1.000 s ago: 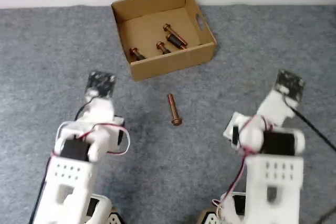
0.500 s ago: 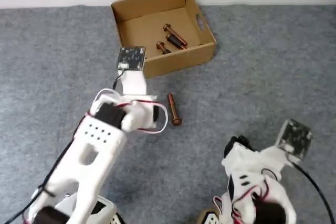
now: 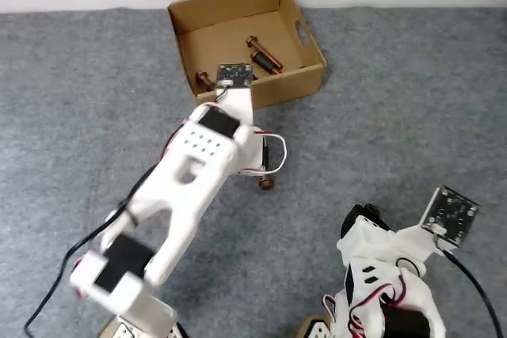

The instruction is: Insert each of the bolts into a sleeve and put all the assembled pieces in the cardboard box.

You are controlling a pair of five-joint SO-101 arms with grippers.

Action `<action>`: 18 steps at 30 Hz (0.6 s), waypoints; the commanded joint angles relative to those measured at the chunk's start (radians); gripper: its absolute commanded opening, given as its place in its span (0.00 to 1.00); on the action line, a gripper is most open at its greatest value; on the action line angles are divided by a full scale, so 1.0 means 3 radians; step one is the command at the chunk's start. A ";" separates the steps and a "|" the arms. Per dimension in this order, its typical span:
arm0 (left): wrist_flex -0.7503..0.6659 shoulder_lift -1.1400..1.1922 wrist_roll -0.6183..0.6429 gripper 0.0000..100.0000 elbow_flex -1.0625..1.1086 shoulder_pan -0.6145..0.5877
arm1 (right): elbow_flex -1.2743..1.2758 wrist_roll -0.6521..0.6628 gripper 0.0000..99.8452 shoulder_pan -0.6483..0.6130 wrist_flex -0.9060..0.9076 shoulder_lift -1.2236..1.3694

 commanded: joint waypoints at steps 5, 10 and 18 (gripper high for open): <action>0.0726 0.0997 0.0199 0.13 -0.1399 0.0026 | -0.0020 -0.0015 0.01 0.0028 -0.0084 -0.0003; 0.1043 0.1524 0.0199 0.13 -0.2171 0.0026 | -0.0015 -0.0015 0.01 0.0028 -0.0084 0.0003; 0.1141 0.2097 0.0205 0.13 -0.2882 0.0123 | -0.0015 -0.0015 0.01 0.0023 -0.0084 0.0008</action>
